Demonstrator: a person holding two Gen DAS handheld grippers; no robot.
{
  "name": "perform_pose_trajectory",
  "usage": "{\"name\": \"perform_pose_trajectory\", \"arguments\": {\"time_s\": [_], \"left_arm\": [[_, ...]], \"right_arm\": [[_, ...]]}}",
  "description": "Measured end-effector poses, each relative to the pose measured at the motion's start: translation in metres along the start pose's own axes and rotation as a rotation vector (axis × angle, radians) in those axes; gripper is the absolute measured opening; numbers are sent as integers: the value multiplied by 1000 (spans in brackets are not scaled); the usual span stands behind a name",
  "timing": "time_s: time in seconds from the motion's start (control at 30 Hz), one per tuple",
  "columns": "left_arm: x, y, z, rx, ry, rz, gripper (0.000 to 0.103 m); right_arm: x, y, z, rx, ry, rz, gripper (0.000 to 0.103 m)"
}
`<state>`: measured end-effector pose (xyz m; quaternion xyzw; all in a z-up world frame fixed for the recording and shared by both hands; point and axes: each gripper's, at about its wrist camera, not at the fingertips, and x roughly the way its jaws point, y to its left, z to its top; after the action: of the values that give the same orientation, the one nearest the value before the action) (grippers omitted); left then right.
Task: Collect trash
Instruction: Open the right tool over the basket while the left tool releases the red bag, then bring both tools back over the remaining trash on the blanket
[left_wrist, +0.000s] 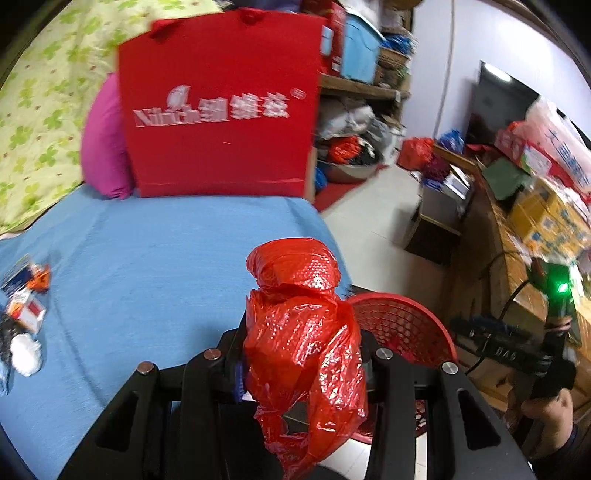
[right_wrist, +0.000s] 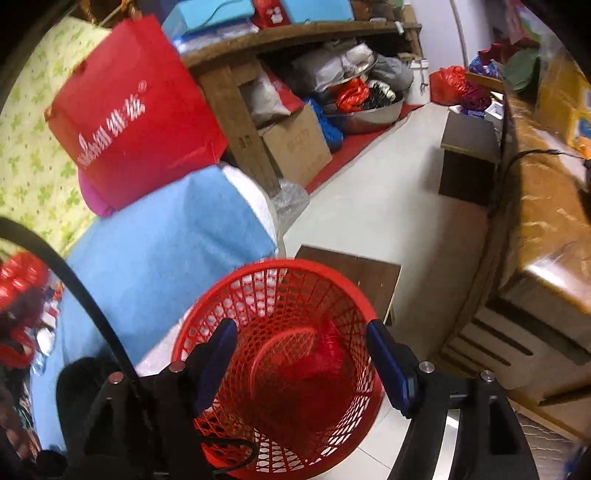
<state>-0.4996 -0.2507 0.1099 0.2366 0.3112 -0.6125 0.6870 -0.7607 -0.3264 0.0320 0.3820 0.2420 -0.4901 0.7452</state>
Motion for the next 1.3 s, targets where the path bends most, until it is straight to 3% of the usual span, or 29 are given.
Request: {"name": "perform_pose_trajectory", "arguments": {"time_s": [0.37, 0.43, 0.5, 0.6, 1.0, 1.3], "left_arm": [[56, -59, -5, 94, 147, -123, 45], [63, -66, -7, 102, 174, -125, 51], [70, -70, -8, 118, 189, -109, 74], [66, -68, -8, 133, 179, -87, 77], [10, 5, -3, -9, 69, -15, 78], [-46, 91, -28, -170, -23, 101, 79]], "right_arm": [[-49, -16, 19, 34, -138, 14, 75], [-52, -16, 20, 38, -145, 21, 75], [-51, -15, 20, 37, -147, 26, 75], [-50, -14, 20, 38, -144, 33, 75], [-52, 26, 24, -20, -152, 69, 75], [-60, 85, 22, -124, -152, 130, 75]]}}
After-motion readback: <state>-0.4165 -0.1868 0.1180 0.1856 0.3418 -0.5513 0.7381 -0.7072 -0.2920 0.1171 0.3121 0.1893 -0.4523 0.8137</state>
